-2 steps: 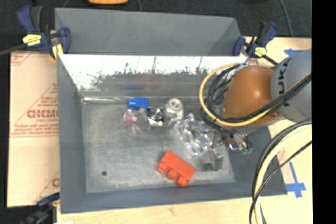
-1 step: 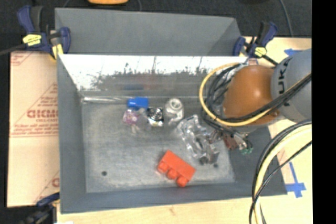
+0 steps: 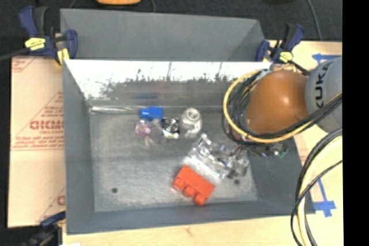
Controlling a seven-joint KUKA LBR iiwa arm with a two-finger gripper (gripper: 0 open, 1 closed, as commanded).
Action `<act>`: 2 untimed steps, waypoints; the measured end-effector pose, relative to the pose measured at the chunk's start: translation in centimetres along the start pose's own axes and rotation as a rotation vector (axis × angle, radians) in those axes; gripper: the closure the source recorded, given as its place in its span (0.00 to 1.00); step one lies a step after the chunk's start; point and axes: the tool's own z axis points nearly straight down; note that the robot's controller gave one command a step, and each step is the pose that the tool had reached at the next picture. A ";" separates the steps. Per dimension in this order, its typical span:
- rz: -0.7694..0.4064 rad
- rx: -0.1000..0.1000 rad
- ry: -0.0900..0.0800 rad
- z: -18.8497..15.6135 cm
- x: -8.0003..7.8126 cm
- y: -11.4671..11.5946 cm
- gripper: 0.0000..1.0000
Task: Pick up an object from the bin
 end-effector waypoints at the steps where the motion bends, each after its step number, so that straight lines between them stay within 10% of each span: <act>1: 0.031 0.006 0.001 -11.6 -1.9 -5.6 1.00; 2: -0.093 0.004 0.002 -31.5 -4.4 -5.9 1.00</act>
Offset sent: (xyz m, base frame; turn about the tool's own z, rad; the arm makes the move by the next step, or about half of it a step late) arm 0.0508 -0.0200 0.1122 0.0268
